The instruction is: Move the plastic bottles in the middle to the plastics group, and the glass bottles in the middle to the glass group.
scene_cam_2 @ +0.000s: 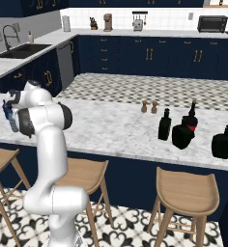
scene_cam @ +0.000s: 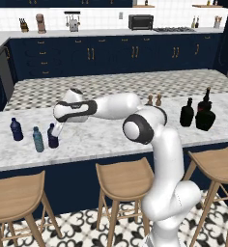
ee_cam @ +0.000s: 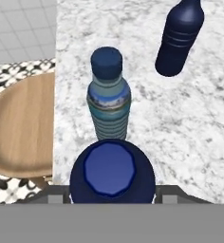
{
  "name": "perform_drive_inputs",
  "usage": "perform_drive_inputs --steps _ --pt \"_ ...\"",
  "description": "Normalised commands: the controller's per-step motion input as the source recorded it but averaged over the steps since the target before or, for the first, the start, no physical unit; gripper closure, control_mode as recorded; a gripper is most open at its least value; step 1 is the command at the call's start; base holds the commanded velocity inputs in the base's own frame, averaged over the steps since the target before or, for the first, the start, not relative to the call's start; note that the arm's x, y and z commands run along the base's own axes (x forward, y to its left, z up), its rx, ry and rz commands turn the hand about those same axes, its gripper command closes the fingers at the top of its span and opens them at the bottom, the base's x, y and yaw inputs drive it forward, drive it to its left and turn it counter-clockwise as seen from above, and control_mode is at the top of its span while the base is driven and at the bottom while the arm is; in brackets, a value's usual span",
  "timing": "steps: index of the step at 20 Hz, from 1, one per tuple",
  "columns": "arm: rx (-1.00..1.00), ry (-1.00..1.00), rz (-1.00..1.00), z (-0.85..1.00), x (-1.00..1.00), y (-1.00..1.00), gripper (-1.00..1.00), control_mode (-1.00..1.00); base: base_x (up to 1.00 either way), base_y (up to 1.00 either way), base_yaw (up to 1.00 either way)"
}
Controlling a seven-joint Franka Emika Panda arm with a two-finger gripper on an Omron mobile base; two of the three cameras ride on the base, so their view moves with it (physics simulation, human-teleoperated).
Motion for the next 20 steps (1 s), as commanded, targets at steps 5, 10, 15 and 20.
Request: perform_drive_inputs --steps 5,10,15,20 --pt "0.00 0.00 0.06 -0.35 0.00 0.16 1.00 -1.00 0.00 0.00 0.00" --pt "-0.03 0.00 0.01 -0.07 0.00 0.01 1.00 -1.00 0.00 0.00 0.00" --pt "-0.01 0.00 0.00 -0.01 0.00 0.00 1.00 -1.00 0.00 0.00 0.00" --pt "0.00 0.00 0.00 0.00 0.15 0.00 1.00 -1.00 0.00 0.00 0.00"
